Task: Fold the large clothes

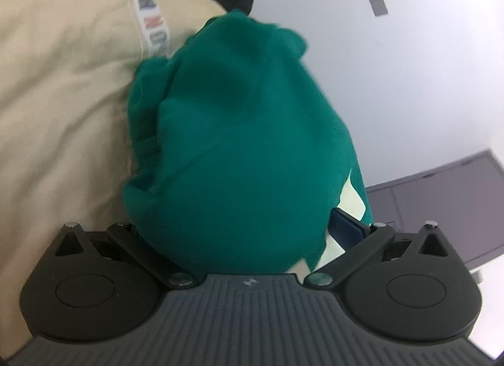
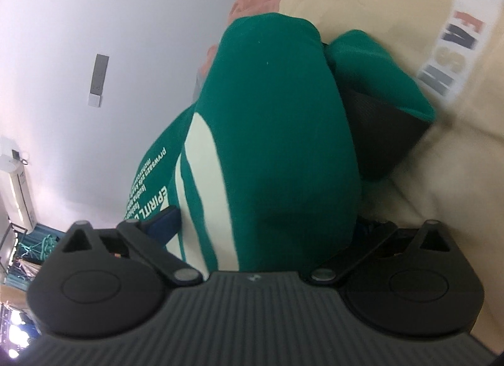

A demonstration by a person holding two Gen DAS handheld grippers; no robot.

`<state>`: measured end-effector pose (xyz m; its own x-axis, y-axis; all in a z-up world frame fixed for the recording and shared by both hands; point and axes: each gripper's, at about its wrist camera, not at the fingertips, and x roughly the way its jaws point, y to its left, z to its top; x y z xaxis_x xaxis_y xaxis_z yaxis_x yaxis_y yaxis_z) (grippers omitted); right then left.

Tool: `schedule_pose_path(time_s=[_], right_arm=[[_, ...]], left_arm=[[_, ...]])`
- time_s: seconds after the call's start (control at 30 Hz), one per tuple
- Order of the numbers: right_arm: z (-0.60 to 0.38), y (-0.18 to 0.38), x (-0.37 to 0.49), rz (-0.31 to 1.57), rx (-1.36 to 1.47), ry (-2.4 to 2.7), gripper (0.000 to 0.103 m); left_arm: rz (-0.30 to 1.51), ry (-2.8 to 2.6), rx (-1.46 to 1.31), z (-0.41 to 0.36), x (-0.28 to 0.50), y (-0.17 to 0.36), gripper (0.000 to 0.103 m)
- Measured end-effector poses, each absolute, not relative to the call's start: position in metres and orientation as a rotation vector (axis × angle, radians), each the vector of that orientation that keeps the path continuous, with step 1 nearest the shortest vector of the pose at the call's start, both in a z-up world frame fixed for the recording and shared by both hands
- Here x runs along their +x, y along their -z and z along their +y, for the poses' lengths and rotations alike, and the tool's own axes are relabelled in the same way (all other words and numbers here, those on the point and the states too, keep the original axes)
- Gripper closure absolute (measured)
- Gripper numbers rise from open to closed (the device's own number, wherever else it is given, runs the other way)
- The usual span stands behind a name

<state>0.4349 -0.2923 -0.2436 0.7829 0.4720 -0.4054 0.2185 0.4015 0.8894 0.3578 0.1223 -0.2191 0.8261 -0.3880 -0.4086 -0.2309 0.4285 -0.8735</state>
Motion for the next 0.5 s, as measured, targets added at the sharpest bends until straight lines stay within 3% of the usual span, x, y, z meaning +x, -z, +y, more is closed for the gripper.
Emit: schedule_pose_path(time_s=[0.3,0.37,0.5], right_arm=[[-0.282,0.247,0.466,0.628,1.147,-0.176,0.000],[-0.283,0.246,0.471,0.607,1.144,-0.188,0.006],[-0.286,0.245,0.472,0.588,1.157,-0.212,0.028]], left_arm=[[0.569,0.073,-1.225,0.118,0.369,0.225,0.000],[0.554,0.073,-1.227,0.117,0.366,0.226,0.001],[0.523,0.071,-1.204,0.109,0.362,0.225,0.012]])
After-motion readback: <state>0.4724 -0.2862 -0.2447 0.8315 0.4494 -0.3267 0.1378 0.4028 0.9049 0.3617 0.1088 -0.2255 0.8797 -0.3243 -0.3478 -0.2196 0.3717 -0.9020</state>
